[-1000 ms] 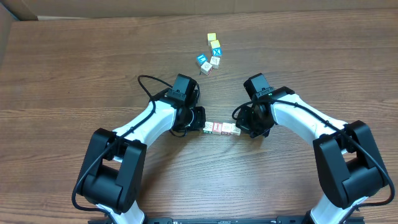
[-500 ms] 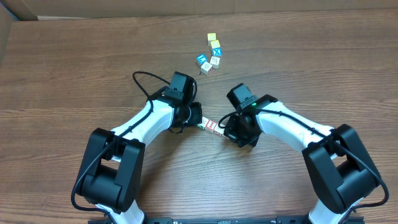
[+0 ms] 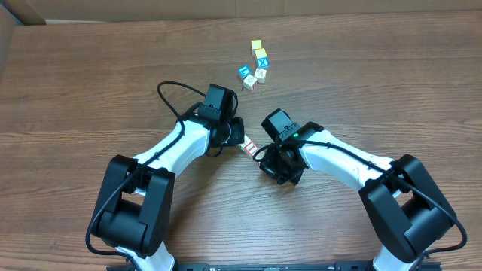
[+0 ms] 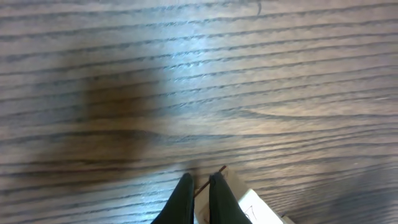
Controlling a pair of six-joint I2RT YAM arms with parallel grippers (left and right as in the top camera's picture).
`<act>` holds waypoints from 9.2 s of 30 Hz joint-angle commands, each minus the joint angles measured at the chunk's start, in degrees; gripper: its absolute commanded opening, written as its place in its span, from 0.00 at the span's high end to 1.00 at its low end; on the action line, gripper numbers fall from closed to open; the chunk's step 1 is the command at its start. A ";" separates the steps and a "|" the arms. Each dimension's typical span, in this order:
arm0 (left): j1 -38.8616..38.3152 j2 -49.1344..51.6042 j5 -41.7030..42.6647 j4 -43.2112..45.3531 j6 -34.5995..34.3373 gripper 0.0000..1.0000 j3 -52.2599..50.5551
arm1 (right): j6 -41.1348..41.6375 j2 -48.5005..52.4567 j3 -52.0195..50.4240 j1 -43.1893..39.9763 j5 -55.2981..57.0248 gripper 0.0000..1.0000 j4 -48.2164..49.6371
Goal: Flip 4 blocks
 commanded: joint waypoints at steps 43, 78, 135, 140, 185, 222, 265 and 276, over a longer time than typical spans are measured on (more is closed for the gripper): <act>-1.62 0.72 3.72 2.49 0.63 0.96 0.20 | 15.32 -1.22 0.76 4.46 1.55 0.96 3.65; -1.62 0.72 3.72 3.32 0.63 0.96 0.20 | 18.27 -1.22 0.76 9.07 3.23 0.96 7.32; 4.94 0.11 -0.17 -21.31 -1.70 0.96 7.02 | -12.50 -0.81 13.64 2.08 18.67 0.96 -7.98; 4.28 0.28 0.57 -17.68 -2.01 0.96 3.32 | -15.67 2.01 13.57 2.08 20.68 0.96 -5.03; 0.94 3.72 9.99 -12.83 -4.81 0.96 2.73 | -24.24 6.08 12.94 1.36 15.80 0.96 -0.24; 0.90 3.74 -3.21 -12.07 -5.88 0.96 7.61 | -22.25 6.08 12.94 -0.20 21.24 0.90 1.60; -0.13 3.74 1.53 -11.96 -7.41 0.96 7.61 | -21.00 6.10 12.94 -5.16 20.57 0.90 0.15; -0.13 3.74 3.10 -12.02 -7.87 0.96 7.61 | -21.00 6.10 12.94 -5.16 20.57 0.90 -0.04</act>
